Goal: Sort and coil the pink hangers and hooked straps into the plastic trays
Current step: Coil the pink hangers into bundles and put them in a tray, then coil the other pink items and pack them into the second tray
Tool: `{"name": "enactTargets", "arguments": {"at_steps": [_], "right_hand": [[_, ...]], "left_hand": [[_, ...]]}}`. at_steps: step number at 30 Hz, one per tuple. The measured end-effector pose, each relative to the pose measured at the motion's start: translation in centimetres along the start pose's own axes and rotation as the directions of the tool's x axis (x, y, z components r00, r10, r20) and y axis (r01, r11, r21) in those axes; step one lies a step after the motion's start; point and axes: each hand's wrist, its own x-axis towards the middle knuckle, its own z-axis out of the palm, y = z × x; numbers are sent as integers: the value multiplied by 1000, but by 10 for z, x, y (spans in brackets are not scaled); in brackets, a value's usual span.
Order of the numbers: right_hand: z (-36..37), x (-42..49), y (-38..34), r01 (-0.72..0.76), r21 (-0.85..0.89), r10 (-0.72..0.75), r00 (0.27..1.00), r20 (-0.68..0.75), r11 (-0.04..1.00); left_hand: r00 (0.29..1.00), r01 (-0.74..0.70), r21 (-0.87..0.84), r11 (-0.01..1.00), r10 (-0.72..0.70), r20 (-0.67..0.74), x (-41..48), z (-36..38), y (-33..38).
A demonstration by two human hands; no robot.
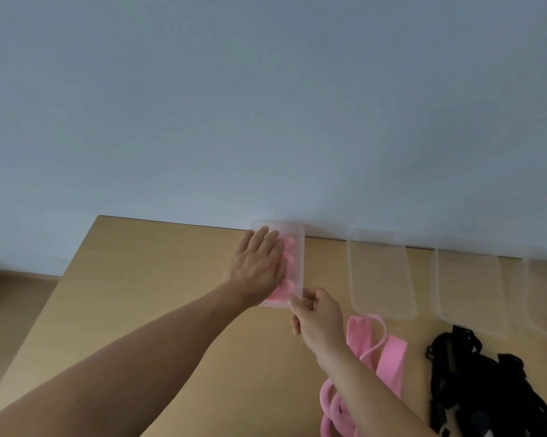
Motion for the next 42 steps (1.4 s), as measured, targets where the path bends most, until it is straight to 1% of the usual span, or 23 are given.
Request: {"name": "enactTargets", "arguments": {"at_steps": [1, 3, 5, 7, 9, 12, 15, 16, 17, 19, 21, 22, 24, 26, 29, 32, 35, 39, 40, 42], "right_hand": [[0, -1, -1, -8, 16, 8, 1000, 0, 1000], [2, -3, -3, -41, 71, 41, 999, -2, 997], [3, -6, -6, -74, 122, 75, 997, 3, 990], [2, -10, -7, -79, 104, 78, 997, 17, 991], [-4, -16, -6, -43, 3, 43, 999, 24, 999], [-18, -31, 1, 33, -216, -35, 999, -1, 976], [-34, -49, 8, 72, -316, -84, 996, -25, 946], [-40, -56, 9, 83, -340, -100, 994, -33, 937], [-45, -63, 10, 95, -356, -115, 993, -36, 930], [-55, -77, 10, 113, -362, -140, 989, -50, 925], [-66, -91, 12, 120, -360, -156, 985, -72, 925], [-73, -98, 16, 113, -379, -153, 985, -76, 919], [-88, -109, 25, 93, -460, -146, 986, -82, 883], [-102, -117, 38, 87, -540, -155, 984, -82, 837], [-113, -127, 58, 128, -635, -173, 985, -8, 762], [-122, -131, 69, 174, -742, -92, 984, 150, 647], [-131, -128, 75, 260, -787, -100, 964, 248, 559], [-137, -126, 80, 398, -827, -87, 913, 398, 397], [-138, -125, 81, 411, -826, -87, 908, 411, 387], [-141, -125, 79, 427, -809, -85, 898, 431, 405]], "left_hand": [[999, -20, 21, 1000, 21, -32, -3, -1, 2], [1000, -12, 31, 999, 12, -13, -11, 0, 7], [998, 13, 4, 1000, -13, 62, -19, 3, 13], [986, 28, -26, 999, -23, 165, -25, 11, 16], [978, 43, -61, 997, -30, 208, -26, 17, 15], [963, 57, -112, 992, -25, 267, -25, 15, 14], [943, 45, -114, 992, -4, 334, -20, 0, 11], [942, 44, -113, 993, -4, 335, -19, -6, 12], [952, 48, -115, 992, -11, 306, -19, -12, 15], [986, 40, -146, 988, -15, 165, -25, -21, 29], [999, -22, -291, 956, 31, 26, -37, -28, 52], [998, -67, -381, 922, 69, -7, -45, -29, 65], [990, -122, -509, 852, 144, 3, -60, -30, 86], [977, -117, -575, 809, 198, 81, -75, -28, 100], [948, -108, -568, 816, 256, 189, -92, -21, 113], [933, -89, -556, 826, 265, 245, -100, -19, 126], [935, -60, -544, 837, 238, 262, -97, -21, 141], [942, 4, -536, 844, 177, 286, -93, -28, 159], [943, 18, -536, 844, 164, 290, -94, -29, 163], [948, 42, -538, 842, 136, 287, -98, -31, 168]]}}
